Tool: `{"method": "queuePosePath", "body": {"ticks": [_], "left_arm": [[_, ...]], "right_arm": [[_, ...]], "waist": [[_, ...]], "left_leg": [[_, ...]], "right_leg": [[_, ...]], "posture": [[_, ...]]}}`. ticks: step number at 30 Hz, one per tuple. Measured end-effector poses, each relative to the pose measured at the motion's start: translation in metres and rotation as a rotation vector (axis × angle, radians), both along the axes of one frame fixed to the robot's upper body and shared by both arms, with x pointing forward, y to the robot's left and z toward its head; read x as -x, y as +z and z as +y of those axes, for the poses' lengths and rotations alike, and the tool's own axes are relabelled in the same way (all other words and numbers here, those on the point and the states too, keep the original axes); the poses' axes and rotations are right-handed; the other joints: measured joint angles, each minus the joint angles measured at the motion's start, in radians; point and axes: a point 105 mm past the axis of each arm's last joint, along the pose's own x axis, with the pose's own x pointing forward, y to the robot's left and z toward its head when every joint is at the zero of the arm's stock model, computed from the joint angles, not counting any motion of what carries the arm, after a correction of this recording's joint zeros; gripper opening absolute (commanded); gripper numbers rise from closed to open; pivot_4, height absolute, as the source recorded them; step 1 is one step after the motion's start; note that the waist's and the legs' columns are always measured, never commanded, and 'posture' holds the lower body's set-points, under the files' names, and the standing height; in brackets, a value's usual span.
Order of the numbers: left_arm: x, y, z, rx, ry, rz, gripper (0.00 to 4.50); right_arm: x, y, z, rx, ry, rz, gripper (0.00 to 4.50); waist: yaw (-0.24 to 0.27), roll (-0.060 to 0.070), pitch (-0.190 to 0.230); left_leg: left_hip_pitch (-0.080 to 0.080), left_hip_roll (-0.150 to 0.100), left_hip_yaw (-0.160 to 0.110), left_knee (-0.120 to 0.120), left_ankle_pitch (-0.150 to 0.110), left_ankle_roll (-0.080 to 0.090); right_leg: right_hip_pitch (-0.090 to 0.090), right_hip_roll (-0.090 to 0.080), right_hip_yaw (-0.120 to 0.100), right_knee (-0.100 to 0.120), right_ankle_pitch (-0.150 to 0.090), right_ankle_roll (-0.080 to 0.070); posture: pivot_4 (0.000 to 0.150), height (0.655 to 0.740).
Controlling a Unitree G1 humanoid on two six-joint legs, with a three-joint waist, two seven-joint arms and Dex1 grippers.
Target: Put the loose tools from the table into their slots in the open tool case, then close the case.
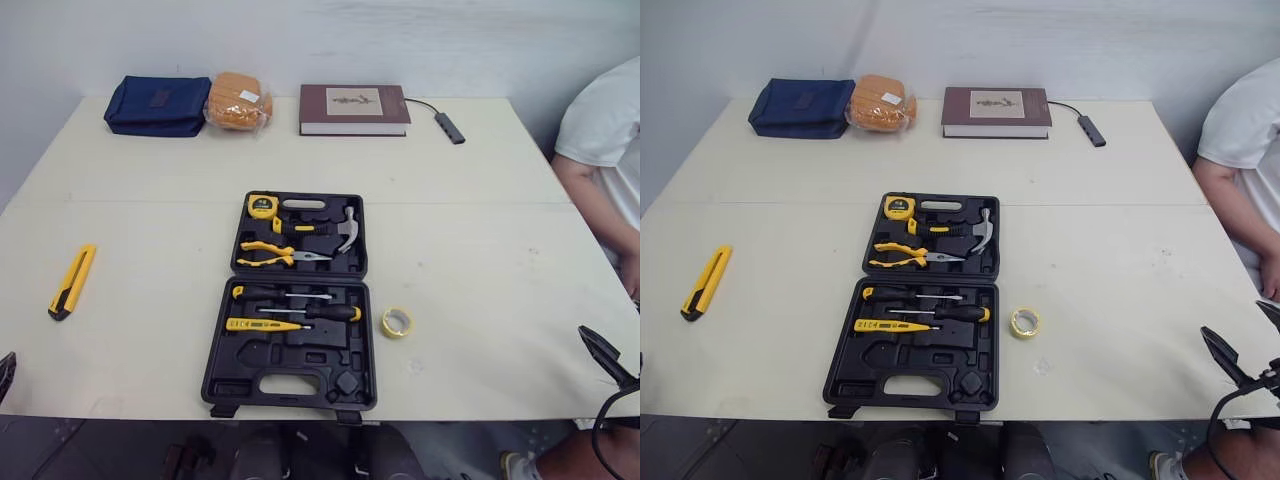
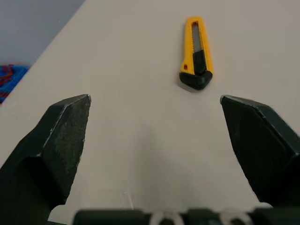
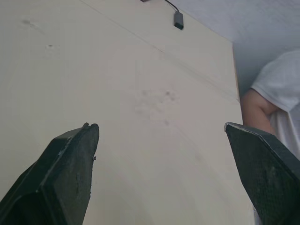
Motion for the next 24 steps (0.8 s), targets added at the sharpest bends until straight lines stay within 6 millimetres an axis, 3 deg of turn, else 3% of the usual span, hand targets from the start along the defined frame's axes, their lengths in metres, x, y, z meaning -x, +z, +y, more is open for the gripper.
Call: {"method": "queuePosePath", "body": {"ticks": [4,11,14,21,24], "left_arm": [[0.006,-0.001,0.01,0.034,0.078,-0.018,4.47],[-0.018,0.003,0.006,0.076,0.06,-0.039,4.47],[-0.034,0.008,-0.003,0.088,0.021,-0.06,4.47],[-0.062,0.015,-0.031,0.138,-0.11,-0.028,4.47],[-0.07,0.02,-0.038,0.148,-0.142,-0.026,4.47]], "right_arm": [[0.01,-0.009,-0.009,0.009,-0.052,0.023,4.5],[0.004,-0.008,0.0,0.002,-0.04,-0.021,4.5],[-0.007,-0.005,0.016,-0.021,0.016,-0.052,4.5],[-0.044,0.027,0.081,-0.074,0.275,-0.159,4.5],[-0.051,0.033,0.098,-0.087,0.342,-0.166,4.5]], "waist": [[-0.002,0.001,0.0],[-0.001,0.001,-0.001],[-0.003,0.001,-0.001],[-0.003,0.001,-0.001],[0.0,0.001,-0.001]], "left_leg": [[0.001,0.0,0.0,-0.001,0.0,0.0],[0.0,0.0,0.002,-0.005,0.0,-0.001],[0.0,0.0,0.002,-0.006,0.001,-0.002],[0.0,0.0,0.003,-0.006,0.003,-0.002],[0.0,-0.001,0.003,-0.006,0.003,-0.002]], "right_leg": [[-0.001,0.0,0.002,-0.001,-0.001,-0.001],[0.0,0.0,0.002,-0.001,0.0,-0.001],[0.001,0.0,0.003,0.001,0.0,0.0],[0.0,0.001,0.003,0.002,0.0,0.0],[0.0,0.001,0.003,0.002,0.0,0.0]], "posture": [[0.15,0.74],[0.15,0.74],[0.15,0.74],[0.15,0.74],[0.15,0.74]]}}
